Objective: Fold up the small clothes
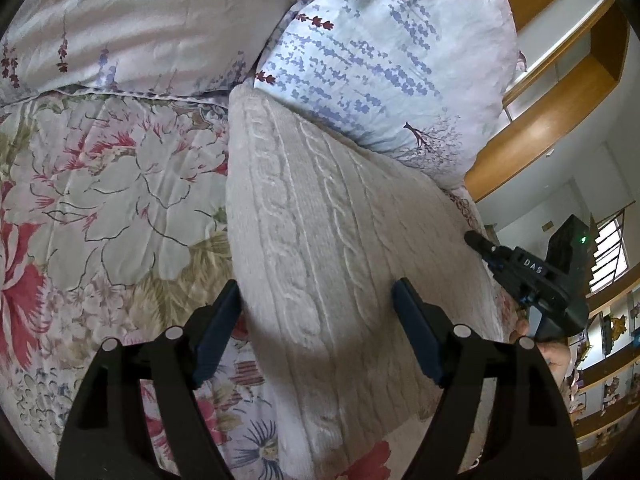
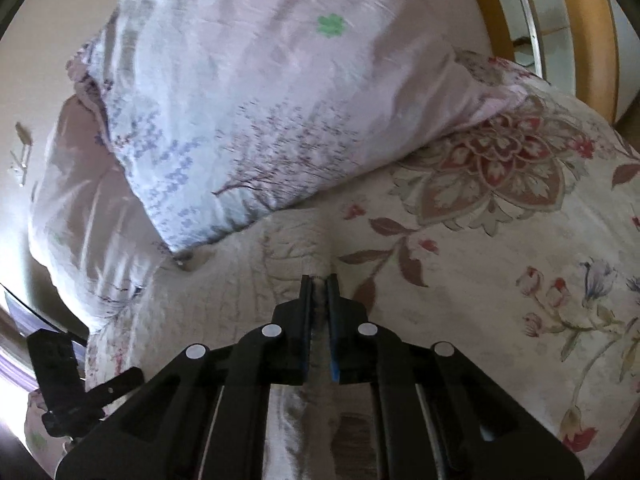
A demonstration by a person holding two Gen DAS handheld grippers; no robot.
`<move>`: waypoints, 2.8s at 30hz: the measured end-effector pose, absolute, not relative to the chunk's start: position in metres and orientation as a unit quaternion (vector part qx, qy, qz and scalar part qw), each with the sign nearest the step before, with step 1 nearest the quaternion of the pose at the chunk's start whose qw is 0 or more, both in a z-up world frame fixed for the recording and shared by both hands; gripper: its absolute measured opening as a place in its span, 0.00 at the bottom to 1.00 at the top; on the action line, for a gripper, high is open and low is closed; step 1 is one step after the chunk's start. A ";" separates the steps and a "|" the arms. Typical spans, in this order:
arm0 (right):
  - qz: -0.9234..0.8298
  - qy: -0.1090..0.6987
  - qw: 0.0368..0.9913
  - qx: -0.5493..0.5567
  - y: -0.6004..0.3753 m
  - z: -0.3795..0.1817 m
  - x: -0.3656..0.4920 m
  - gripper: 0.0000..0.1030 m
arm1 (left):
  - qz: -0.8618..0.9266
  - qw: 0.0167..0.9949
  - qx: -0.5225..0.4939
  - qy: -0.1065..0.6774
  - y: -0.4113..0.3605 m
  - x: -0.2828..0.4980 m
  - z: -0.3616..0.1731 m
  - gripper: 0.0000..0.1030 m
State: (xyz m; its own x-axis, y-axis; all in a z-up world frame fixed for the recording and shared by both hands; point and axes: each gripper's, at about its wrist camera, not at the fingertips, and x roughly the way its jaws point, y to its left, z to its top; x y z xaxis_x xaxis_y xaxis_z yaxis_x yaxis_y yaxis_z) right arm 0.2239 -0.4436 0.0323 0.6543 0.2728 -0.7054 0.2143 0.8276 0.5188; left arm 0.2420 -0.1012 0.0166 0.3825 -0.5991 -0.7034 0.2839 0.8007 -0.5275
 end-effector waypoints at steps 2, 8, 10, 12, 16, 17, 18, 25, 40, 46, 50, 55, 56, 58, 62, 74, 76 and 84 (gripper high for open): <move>0.015 0.431 0.852 0.296 -0.442 0.027 0.224 0.06 | -0.271 0.811 -0.169 0.489 -0.103 0.245 0.013 0.75; 0.010 0.454 0.844 0.286 -0.434 0.012 0.228 0.06 | -0.275 0.806 -0.176 0.493 -0.108 0.251 0.009 0.76; 0.010 0.455 0.843 0.287 -0.434 0.011 0.229 0.06 | -0.274 0.809 -0.172 0.491 -0.111 0.252 0.009 0.76; 0.011 0.455 0.842 0.289 -0.435 0.012 0.229 0.06 | -0.274 0.809 -0.172 0.491 -0.113 0.254 0.009 0.76; 0.028 0.432 0.838 0.333 -0.447 0.023 0.217 0.11 | -0.279 0.802 -0.185 0.495 -0.109 0.256 0.010 0.76; 0.034 0.429 0.835 0.343 -0.449 0.026 0.213 0.14 | -0.279 0.801 -0.187 0.495 -0.108 0.256 0.010 0.76; 0.040 0.426 0.834 0.349 -0.450 0.028 0.210 0.17 | -0.280 0.799 -0.192 0.496 -0.108 0.257 0.010 0.76; 0.032 0.452 0.844 0.289 -0.431 0.024 0.200 0.32 | -0.278 0.807 -0.180 0.489 -0.111 0.249 0.011 0.76; 0.098 0.462 0.799 0.372 -0.452 0.027 0.212 0.81 | -0.292 0.781 -0.223 0.505 -0.101 0.269 0.009 0.85; 0.123 0.495 0.781 0.360 -0.439 0.022 0.228 0.81 | -0.309 0.765 -0.246 0.509 -0.098 0.280 0.003 0.85; 0.148 0.503 0.774 0.357 -0.434 0.014 0.233 0.77 | -0.315 0.765 -0.250 0.503 -0.099 0.283 0.002 0.85; 0.184 0.497 0.758 0.380 -0.432 0.006 0.237 0.66 | -0.318 0.768 -0.251 0.495 -0.100 0.284 0.002 0.84; 0.185 0.497 0.758 0.379 -0.432 0.006 0.238 0.64 | -0.319 0.770 -0.249 0.494 -0.101 0.283 0.003 0.83; 0.198 0.500 0.751 0.383 -0.428 0.003 0.240 0.57 | -0.317 0.772 -0.249 0.492 -0.104 0.283 0.002 0.79; 0.205 0.498 0.749 0.386 -0.424 0.001 0.238 0.39 | -0.312 0.766 -0.266 0.495 -0.103 0.286 -0.002 0.57; 0.208 0.461 0.800 0.323 -0.382 0.045 0.222 0.27 | -0.330 0.771 -0.265 0.477 -0.064 0.262 0.023 0.37; 0.217 0.458 0.807 0.303 -0.362 0.051 0.221 0.27 | -0.323 0.776 -0.261 0.475 -0.046 0.255 0.028 0.37; 0.240 0.457 0.818 0.254 -0.285 0.051 0.230 0.27 | -0.275 0.799 -0.249 0.472 0.033 0.244 0.035 0.38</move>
State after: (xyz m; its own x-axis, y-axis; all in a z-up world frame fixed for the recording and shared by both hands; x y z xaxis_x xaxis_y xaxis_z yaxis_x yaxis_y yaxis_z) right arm 0.2295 -0.2854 0.0506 0.4679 0.6250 -0.6249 -0.1609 0.7555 0.6351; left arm 0.2437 0.0333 0.0354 0.4028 -0.6747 -0.6184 0.2034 0.7248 -0.6583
